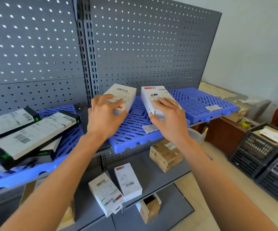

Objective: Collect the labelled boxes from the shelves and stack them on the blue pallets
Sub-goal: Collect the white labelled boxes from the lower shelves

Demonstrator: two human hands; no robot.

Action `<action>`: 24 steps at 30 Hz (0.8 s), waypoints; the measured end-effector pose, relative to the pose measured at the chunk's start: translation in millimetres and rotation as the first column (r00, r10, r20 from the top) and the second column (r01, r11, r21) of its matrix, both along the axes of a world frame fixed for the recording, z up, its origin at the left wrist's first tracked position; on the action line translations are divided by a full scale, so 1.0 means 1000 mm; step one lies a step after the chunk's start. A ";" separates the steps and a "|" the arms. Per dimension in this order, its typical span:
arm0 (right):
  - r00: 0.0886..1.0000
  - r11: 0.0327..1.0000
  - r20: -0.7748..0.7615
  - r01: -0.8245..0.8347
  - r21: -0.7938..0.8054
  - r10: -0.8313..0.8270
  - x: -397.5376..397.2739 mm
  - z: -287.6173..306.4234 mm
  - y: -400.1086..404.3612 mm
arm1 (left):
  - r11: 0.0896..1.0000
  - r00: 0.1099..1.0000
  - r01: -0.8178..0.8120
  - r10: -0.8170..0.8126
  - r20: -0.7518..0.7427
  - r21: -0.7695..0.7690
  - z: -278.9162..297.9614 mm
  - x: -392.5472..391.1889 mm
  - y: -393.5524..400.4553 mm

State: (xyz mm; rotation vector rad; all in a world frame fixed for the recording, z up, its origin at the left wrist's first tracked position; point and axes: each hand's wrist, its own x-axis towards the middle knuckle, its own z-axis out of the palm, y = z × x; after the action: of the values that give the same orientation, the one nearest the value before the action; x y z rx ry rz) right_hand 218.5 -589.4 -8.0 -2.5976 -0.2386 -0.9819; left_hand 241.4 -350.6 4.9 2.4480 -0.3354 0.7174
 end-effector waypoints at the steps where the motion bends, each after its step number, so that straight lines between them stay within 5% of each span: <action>1: 1.000 1.000 -0.010 -0.004 0.002 0.004 0.001 -0.001 0.001 | 1.000 1.000 -0.004 0.004 -0.016 0.015 -0.001 0.000 -0.001; 11: 0.986 0.994 -0.157 -0.076 -0.081 0.062 0.003 -0.004 0.003 | 0.991 0.986 -0.059 0.077 -0.149 0.124 -0.010 -0.008 -0.004; 19: 0.969 0.990 -0.218 -0.132 -0.059 0.116 -0.021 -0.002 -0.011 | 0.987 0.989 -0.132 0.125 0.075 0.094 -0.009 -0.060 -0.015; 24: 0.968 0.982 -0.186 -0.181 -0.061 0.167 -0.045 -0.009 -0.015 | 0.987 0.989 -0.146 0.144 0.037 0.064 -0.019 -0.104 -0.023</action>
State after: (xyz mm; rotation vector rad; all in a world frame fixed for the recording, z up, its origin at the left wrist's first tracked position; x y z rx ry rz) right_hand 173.8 -604.9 -17.4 -2.6605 -0.4574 -0.6854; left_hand 137.2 -373.9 -14.0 2.5465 -0.1978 0.8194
